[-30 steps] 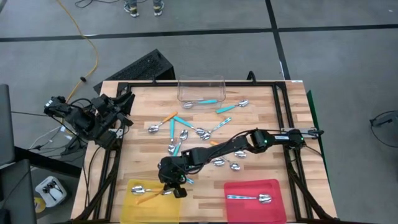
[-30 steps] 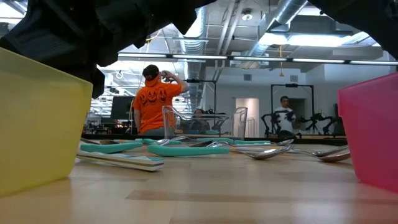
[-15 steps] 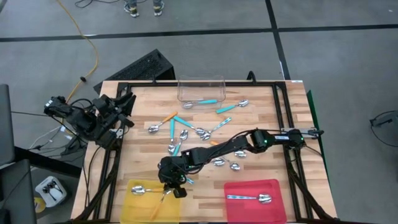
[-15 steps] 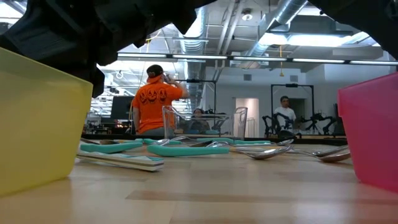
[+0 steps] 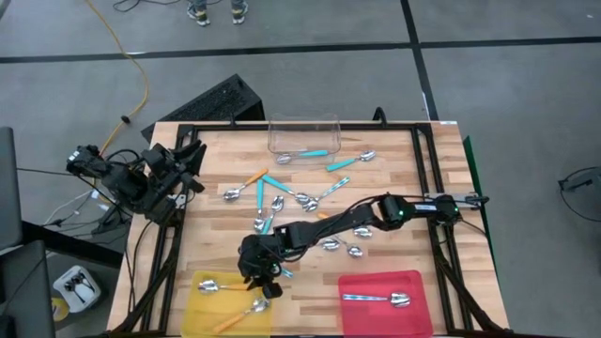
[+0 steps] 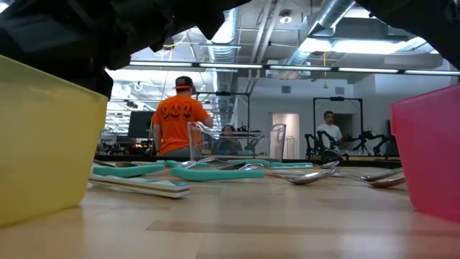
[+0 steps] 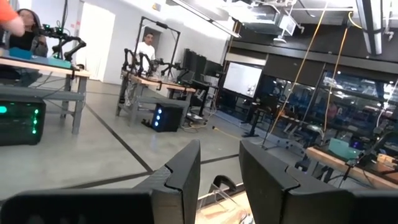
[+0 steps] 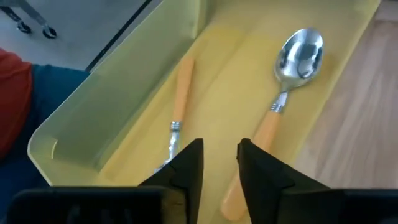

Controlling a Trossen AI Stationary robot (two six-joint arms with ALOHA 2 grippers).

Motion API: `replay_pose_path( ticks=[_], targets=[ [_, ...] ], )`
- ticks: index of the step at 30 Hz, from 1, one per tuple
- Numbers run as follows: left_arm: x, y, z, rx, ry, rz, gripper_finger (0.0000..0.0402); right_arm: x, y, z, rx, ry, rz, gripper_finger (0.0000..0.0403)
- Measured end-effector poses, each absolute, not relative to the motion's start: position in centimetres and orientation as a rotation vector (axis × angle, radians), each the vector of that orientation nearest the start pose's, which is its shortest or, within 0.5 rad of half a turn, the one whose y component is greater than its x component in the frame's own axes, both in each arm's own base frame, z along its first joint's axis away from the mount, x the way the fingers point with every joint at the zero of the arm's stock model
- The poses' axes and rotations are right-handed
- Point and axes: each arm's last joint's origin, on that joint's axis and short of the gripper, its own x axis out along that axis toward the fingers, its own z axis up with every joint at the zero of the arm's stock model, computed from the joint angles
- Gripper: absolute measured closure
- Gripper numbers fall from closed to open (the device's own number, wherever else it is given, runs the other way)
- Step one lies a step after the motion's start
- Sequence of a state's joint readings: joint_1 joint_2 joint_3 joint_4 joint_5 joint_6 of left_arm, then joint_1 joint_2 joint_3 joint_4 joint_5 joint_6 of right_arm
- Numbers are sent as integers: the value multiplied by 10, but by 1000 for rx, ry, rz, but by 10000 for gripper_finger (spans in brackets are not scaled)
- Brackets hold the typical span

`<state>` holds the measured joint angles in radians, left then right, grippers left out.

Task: Sort silverware by color (type)
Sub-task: Put the yellow spoon into the yellow bin

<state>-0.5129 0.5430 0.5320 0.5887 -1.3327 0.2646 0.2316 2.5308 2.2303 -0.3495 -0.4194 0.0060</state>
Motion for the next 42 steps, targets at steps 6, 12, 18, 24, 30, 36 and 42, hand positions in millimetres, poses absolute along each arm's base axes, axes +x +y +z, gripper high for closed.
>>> replay_pose_path(
  ticks=[6,12,18,24,30,36,42],
  targets=[
    [104,-26,331,-206,-186,906,303,525,106,250,-101,648,534,270],
    [106,-29,322,-183,-143,909,303,481,67,309,-311,805,297,275],
    [112,-30,303,-173,-98,877,303,417,28,367,-468,991,93,276],
    [120,-18,277,-226,15,815,303,363,-9,412,-417,1049,-149,276],
    [136,2,250,-221,266,825,303,317,-28,443,-293,1039,-253,276],
    [157,17,235,-153,474,729,303,286,-30,462,-260,1007,-282,276],
    [174,32,221,-70,624,777,281,273,-29,465,-236,1038,-293,276]
  ],
)
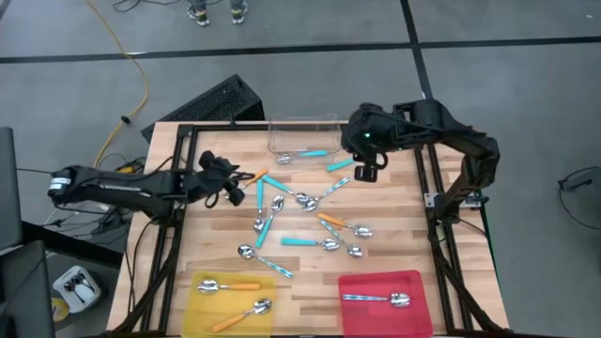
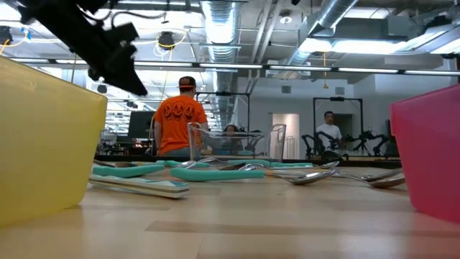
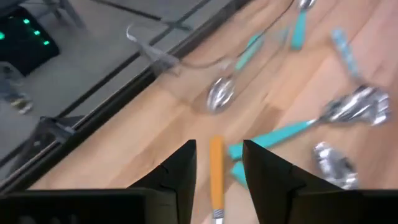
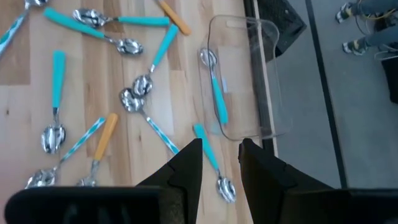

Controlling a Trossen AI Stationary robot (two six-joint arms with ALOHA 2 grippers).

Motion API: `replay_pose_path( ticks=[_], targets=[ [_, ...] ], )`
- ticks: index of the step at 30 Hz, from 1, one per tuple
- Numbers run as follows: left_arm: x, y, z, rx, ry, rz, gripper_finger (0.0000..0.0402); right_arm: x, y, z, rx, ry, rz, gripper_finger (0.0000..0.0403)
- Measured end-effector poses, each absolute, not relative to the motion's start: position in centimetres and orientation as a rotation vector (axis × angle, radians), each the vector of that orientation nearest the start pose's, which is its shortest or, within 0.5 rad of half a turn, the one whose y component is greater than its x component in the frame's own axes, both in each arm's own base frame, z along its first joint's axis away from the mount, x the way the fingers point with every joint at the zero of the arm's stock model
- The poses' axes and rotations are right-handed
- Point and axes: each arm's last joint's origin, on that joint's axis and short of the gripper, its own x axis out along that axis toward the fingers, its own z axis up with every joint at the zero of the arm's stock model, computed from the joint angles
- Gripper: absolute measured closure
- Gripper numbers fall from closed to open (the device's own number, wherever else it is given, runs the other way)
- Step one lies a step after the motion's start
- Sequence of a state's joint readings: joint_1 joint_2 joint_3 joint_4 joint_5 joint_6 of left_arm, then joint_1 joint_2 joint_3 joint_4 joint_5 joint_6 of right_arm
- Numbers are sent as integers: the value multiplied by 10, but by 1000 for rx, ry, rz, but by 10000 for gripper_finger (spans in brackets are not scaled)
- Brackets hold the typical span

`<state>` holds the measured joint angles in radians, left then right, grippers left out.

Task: Sort silverware by color (type)
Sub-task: Put the yellow spoon into the yellow bin

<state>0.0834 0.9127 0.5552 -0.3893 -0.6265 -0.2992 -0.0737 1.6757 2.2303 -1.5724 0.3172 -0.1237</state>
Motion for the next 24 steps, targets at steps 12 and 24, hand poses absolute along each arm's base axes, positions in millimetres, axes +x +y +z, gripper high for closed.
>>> replay_pose_path(
  ticks=[12,24],
  targets=[
    [195,58,178,-86,910,797,175,268,-29,468,-237,1025,-294,276],
    [204,66,143,-119,1106,757,165,277,-33,445,-244,1125,-287,276]
  ],
)
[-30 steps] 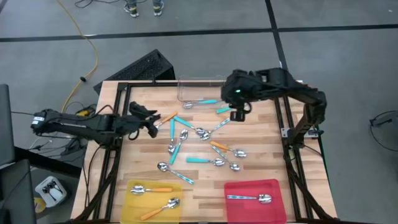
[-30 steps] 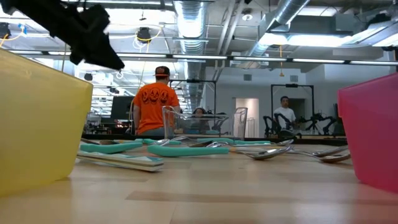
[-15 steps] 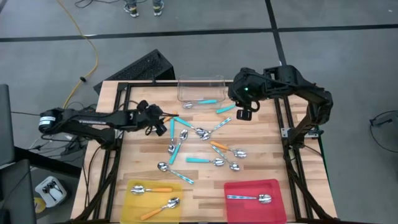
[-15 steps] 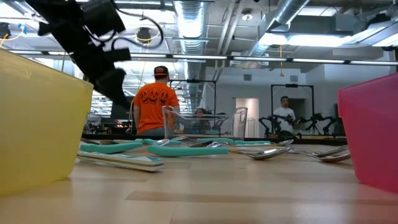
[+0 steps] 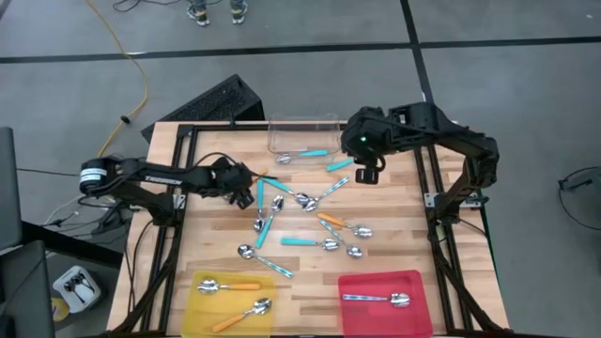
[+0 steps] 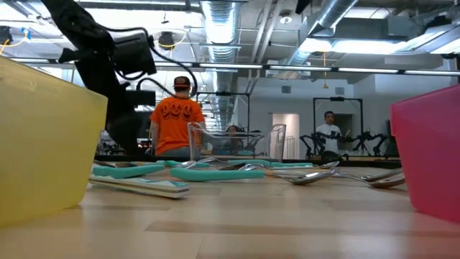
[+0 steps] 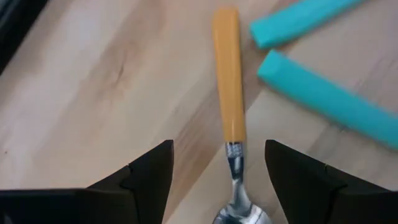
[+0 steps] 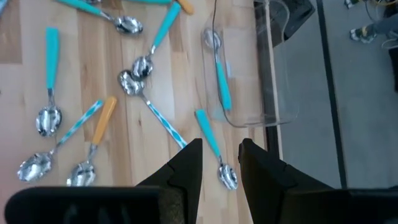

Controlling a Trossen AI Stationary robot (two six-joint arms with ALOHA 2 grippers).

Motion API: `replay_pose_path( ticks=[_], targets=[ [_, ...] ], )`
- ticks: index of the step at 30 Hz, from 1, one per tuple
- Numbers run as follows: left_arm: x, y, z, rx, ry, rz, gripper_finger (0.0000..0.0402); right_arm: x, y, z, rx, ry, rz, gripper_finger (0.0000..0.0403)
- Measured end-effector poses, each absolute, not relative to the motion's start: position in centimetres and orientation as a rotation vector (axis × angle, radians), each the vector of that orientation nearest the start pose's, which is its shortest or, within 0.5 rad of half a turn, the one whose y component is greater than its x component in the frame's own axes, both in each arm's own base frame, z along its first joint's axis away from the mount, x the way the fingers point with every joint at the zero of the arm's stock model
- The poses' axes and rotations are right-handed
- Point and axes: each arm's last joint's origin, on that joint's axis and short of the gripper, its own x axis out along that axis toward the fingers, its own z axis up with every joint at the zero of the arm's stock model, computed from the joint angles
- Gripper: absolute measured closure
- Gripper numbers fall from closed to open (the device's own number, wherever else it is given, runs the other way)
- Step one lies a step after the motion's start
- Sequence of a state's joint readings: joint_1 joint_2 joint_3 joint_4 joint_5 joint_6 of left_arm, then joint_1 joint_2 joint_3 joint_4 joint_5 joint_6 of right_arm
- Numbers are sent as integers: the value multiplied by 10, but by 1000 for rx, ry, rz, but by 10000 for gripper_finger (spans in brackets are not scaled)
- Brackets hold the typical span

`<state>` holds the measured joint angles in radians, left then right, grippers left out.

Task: Sort silverware by color (type)
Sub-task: Put the yellow spoon into the yellow bin

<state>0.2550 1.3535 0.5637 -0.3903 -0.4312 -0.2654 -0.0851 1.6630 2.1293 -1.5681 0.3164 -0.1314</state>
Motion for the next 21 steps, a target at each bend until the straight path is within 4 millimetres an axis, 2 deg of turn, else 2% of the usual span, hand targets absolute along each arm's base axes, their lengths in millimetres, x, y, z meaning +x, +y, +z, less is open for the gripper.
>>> replay_pose_path(
  ticks=[8,11,14,21],
  targets=[
    [209,73,122,-129,1184,764,166,284,-37,421,-239,1223,-287,276],
    [210,76,120,-165,1197,735,181,286,-38,413,-236,1248,-290,276],
    [210,76,119,-179,1201,726,224,288,-38,405,-238,1279,-285,276],
    [210,75,118,-211,1195,692,374,292,-41,391,-236,1314,-285,276]
  ],
)
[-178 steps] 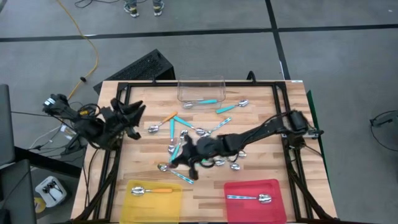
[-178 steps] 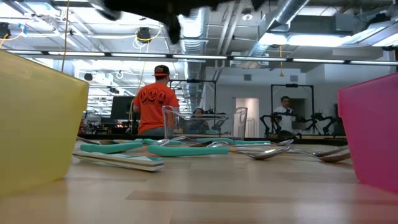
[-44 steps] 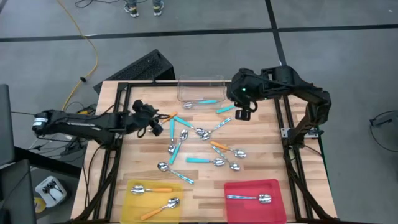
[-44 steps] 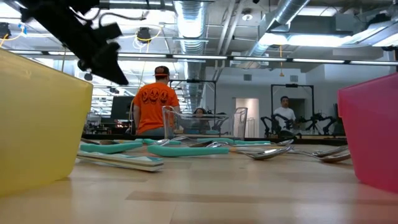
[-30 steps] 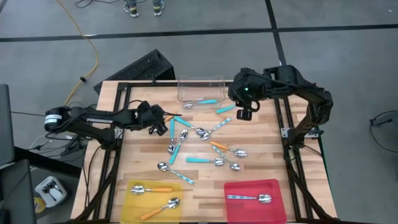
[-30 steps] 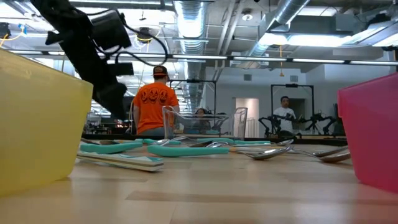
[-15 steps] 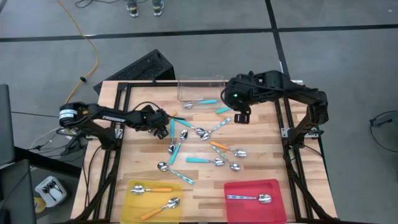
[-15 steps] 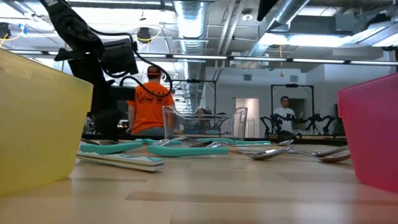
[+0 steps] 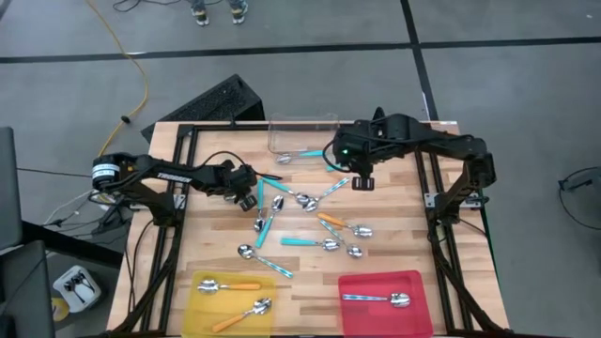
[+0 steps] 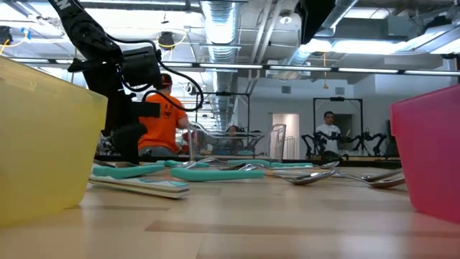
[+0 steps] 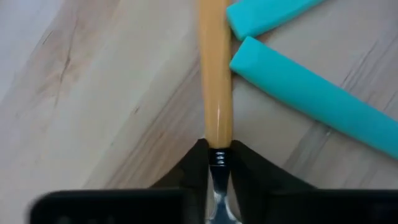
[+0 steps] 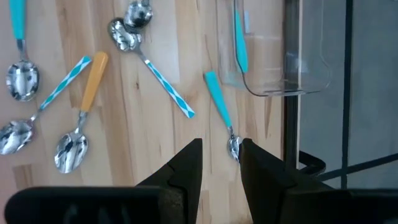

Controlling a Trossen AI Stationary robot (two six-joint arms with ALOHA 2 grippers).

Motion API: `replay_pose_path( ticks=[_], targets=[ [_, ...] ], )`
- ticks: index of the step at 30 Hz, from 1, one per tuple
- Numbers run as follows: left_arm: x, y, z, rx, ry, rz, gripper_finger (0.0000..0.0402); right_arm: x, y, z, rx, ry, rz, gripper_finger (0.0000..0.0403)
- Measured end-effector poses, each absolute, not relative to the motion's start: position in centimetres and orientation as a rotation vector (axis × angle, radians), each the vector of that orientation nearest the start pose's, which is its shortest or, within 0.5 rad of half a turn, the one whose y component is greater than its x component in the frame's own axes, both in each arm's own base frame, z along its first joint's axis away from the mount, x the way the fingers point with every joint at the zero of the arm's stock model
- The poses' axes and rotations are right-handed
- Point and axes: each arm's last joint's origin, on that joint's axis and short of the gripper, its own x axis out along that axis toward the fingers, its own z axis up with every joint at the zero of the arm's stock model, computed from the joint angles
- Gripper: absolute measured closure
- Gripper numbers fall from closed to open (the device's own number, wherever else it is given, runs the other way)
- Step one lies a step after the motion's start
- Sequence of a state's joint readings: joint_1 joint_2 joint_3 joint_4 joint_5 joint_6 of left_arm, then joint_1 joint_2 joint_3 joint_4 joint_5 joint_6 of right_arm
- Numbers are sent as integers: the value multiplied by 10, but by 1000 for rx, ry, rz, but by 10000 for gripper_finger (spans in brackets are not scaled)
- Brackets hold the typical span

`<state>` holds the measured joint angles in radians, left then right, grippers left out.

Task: Sort silverware by color (type)
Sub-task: Put the yellow spoon into the yellow bin

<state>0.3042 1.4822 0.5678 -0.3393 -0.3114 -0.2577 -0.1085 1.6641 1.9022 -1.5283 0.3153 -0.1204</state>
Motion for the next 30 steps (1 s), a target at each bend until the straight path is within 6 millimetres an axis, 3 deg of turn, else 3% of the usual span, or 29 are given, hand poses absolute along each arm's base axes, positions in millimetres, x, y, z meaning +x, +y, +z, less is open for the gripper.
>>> replay_pose_path(
  ticks=[8,13,22,25,30],
  targets=[
    [209,75,119,-213,1192,702,386,295,-41,385,-230,1314,-288,276],
    [202,71,131,-202,1152,748,389,294,-36,395,-191,1198,-246,276],
    [186,59,185,-253,864,762,389,284,-22,424,-131,954,-136,276],
    [181,51,203,-266,751,725,390,286,-11,431,-133,839,19,276],
    [173,34,233,-282,525,627,390,280,0,423,-186,603,196,276]
  ],
)
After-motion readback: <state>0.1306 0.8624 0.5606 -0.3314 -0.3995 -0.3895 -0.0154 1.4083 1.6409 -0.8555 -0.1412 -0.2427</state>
